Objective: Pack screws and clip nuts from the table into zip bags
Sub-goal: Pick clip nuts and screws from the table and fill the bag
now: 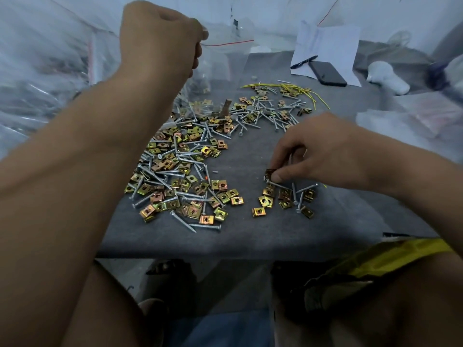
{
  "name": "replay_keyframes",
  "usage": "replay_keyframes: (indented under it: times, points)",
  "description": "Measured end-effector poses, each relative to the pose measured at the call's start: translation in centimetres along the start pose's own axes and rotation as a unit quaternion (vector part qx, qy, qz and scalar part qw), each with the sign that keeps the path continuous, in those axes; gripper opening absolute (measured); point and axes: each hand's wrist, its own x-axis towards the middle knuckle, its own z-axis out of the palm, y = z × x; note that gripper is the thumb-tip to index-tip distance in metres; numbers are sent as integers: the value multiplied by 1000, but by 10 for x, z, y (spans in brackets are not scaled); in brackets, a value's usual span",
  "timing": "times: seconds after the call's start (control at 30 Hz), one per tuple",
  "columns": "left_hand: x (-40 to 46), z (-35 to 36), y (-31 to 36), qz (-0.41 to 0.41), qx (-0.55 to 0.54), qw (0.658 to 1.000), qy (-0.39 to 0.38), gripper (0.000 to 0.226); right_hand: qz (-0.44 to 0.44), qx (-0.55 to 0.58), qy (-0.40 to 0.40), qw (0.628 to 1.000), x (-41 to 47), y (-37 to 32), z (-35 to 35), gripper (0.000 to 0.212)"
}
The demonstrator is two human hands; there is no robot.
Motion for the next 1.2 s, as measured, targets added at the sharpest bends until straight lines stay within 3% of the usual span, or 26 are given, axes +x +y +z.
replay_keyframes:
  times: [0.2, 0.43, 0.53, 0.7, 0.8, 0.87, 1.0, 1.2]
  points:
    - [0, -1, 0, -6, -2, 1000, 0, 21, 28, 0, -9, 1000, 0, -6, 3, 11]
    - [3, 1, 2, -25, -7, 1000, 6, 18, -1, -126, 16, 992, 13, -12, 5, 11]
    - [3, 1, 2, -34, -16, 999, 4, 16, -11, -102, 26, 994, 18, -6, 4, 12]
    - [4, 0, 3, -37, -21, 999, 6, 17, 36, 31, 70, 996, 21, 8, 4, 16]
    - [5, -1, 3, -37, -17, 999, 4, 17, 46, 37, 79, 995, 22, 14, 3, 10]
    - [5, -1, 2, -34, -17, 999, 2, 17, 38, 35, 71, 996, 21, 14, 1, 7]
    - [5, 0, 2, -29, -10, 1000, -1, 17, 4, 106, 15, 994, 15, 10, -3, 25]
    - [3, 1, 2, -30, -21, 999, -9, 17, -19, 47, 6, 999, 19, -1, 4, 20]
